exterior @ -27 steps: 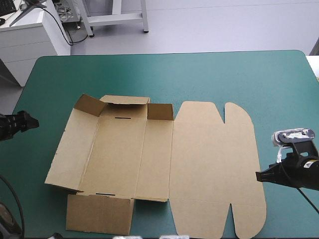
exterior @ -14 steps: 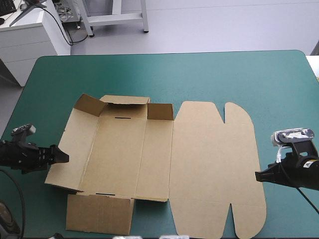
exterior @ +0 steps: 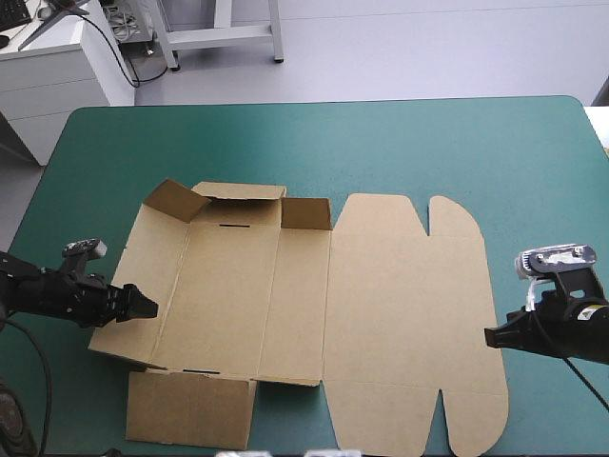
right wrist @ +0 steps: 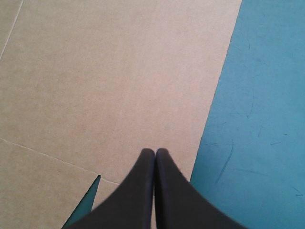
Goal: Fold the box
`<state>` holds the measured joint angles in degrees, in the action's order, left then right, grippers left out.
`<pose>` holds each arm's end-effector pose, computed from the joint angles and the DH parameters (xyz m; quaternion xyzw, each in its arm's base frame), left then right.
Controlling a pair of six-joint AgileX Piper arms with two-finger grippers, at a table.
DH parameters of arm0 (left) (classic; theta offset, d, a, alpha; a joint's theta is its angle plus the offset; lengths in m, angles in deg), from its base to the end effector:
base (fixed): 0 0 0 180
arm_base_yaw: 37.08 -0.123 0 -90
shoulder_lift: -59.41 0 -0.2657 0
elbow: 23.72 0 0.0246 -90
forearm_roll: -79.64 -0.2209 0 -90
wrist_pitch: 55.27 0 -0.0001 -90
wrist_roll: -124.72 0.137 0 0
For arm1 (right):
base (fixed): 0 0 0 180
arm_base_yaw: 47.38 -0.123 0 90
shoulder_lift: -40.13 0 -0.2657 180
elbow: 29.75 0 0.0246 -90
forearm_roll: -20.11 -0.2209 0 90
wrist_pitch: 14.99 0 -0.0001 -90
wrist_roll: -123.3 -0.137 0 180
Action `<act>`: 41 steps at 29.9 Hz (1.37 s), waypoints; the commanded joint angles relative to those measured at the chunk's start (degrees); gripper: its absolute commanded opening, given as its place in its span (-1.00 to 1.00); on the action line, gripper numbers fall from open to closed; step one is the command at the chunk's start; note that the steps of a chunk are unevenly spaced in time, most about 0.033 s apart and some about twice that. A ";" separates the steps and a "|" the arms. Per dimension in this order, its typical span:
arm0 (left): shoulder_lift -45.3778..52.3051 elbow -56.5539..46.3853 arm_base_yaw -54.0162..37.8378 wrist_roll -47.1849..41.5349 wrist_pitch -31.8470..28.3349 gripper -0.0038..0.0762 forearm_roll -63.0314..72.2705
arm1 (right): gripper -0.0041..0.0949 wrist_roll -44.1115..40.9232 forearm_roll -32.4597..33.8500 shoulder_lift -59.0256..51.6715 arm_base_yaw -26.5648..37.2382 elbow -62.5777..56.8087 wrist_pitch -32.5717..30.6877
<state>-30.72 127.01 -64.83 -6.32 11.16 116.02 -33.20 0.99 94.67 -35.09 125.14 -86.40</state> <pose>0.2145 0.0286 0.1867 0.0378 0.9582 -0.2491 0.1355 0.1299 0.0152 0.2904 -0.0814 0.9514 0.0819 0.2854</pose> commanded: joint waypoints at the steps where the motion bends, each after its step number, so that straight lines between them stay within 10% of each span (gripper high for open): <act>1: 1.57 1.03 0.35 -0.28 3.10 0.02 2.34 | -0.96 0.51 -1.76 -0.27 0.34 1.19 0.55; 8: 1.57 1.03 0.35 4.45 4.55 -0.92 2.09 | -0.96 0.51 -1.76 -0.27 0.34 1.19 0.55; 29: 1.57 11.20 15.36 -1.96 -3.22 -0.92 -15.29 | -0.96 0.51 -1.76 -0.27 0.34 1.19 0.55; 41: 1.57 20.38 41.50 -2.36 -32.84 -0.92 -39.87 | -0.96 0.51 -1.76 -0.27 0.34 1.19 0.55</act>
<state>-30.78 144.99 -28.33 -8.68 -11.03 82.81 -33.20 0.95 94.67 -35.09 125.14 -86.40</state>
